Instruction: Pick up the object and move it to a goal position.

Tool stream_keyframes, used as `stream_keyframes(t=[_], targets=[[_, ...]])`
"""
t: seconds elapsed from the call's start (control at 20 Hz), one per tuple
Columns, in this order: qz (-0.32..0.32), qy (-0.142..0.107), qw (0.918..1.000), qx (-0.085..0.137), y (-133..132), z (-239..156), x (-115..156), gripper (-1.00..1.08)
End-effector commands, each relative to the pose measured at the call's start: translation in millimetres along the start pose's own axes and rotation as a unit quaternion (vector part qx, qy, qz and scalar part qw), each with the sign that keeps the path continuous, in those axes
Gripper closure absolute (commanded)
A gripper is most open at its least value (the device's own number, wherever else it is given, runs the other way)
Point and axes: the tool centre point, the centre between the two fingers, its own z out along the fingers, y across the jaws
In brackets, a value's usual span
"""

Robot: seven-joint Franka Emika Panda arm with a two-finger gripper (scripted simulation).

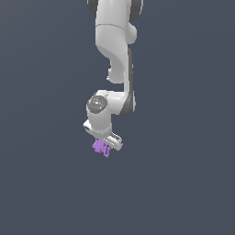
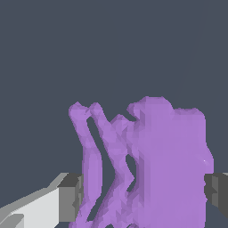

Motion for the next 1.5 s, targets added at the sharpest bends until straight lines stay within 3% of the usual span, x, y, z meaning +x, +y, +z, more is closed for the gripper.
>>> stream_keyframes(t=[0.0, 0.3, 0.35, 1.0, 1.45], targets=[[0.001, 0.0, 1.0, 0.0, 0, 12, 0, -0.92], [0.001, 0.0, 1.0, 0.0, 0, 21, 1, -0.92], [0.001, 0.0, 1.0, 0.0, 0, 21, 1, 1.08], [0.002, 0.005, 1.0, 0.004, -1, 4, 3, 1.08], [0.002, 0.004, 1.0, 0.004, 19, -4, -10, 1.08]])
